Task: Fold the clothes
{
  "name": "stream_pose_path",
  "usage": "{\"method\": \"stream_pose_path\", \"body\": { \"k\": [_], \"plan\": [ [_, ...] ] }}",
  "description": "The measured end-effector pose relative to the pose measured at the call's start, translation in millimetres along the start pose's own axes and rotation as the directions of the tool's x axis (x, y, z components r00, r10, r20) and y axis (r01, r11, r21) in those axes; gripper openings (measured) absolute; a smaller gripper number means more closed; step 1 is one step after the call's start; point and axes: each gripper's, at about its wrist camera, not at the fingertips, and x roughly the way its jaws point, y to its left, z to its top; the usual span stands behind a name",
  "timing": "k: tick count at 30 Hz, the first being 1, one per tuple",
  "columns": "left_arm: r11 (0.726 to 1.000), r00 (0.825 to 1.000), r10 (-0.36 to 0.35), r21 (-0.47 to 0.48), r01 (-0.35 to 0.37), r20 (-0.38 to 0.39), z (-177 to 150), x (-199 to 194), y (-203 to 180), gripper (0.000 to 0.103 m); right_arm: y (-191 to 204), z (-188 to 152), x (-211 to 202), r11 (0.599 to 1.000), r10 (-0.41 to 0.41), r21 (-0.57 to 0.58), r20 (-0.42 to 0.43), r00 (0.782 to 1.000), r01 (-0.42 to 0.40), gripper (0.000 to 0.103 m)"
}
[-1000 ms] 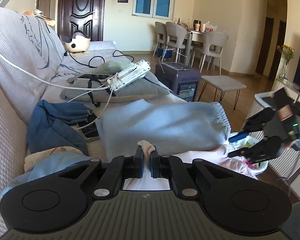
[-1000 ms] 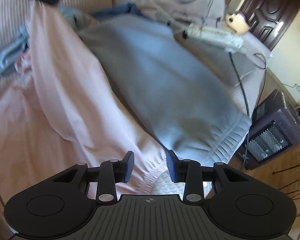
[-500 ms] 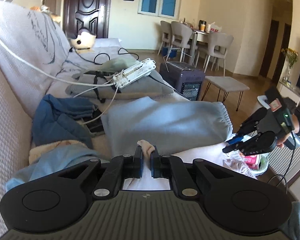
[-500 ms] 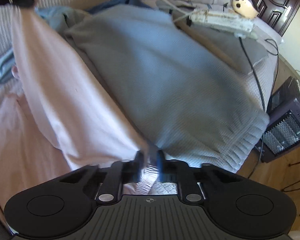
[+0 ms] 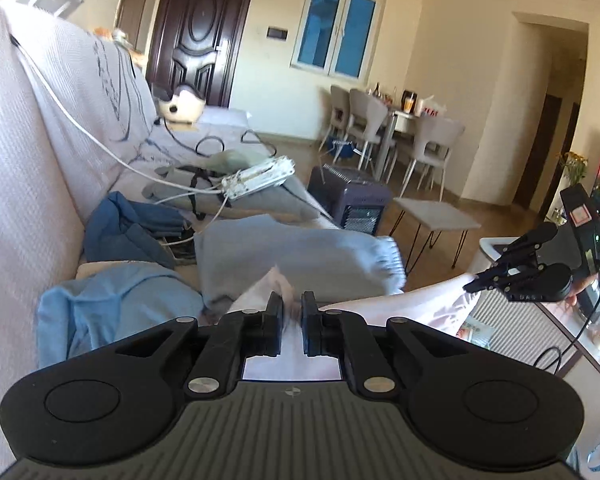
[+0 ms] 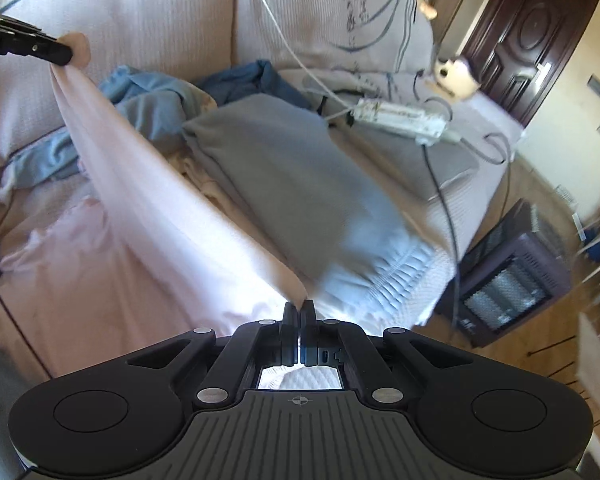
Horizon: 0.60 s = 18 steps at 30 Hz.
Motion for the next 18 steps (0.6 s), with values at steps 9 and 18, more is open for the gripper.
{"method": "stream_pose_path", "body": {
  "k": [9, 18],
  "plan": [
    [0.985, 0.992, -0.055, -0.167, 0.035, -0.117, -108, -32, 7, 0.006, 56, -66, -39, 0.998, -0.027, 0.055, 0.025, 0.999, 0.025, 0.001],
    [0.995, 0.97, -0.018, -0.098, -0.006, -0.243, -158, -3, -4, 0.051, 97, -114, -31, 0.988, -0.072, 0.136, -0.022, 0.997, 0.074, 0.001]
  ]
}}
